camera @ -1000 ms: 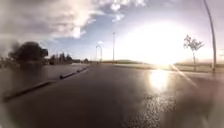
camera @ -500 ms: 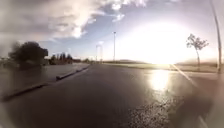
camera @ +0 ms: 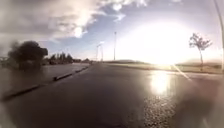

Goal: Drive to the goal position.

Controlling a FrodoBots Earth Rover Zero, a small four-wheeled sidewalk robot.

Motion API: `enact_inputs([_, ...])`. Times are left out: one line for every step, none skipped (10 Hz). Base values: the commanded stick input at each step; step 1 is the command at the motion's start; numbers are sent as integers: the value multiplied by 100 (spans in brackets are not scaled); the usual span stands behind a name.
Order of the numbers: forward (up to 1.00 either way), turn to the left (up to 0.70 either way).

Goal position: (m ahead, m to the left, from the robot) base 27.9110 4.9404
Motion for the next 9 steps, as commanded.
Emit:
enact_inputs([70, 0])
enact_inputs([70, 0])
enact_inputs([70, 0])
enact_inputs([70, 0])
enact_inputs([70, 0])
enact_inputs([70, 0])
enact_inputs([70, 0])
enact_inputs([70, 0])
enact_inputs([70, 0])
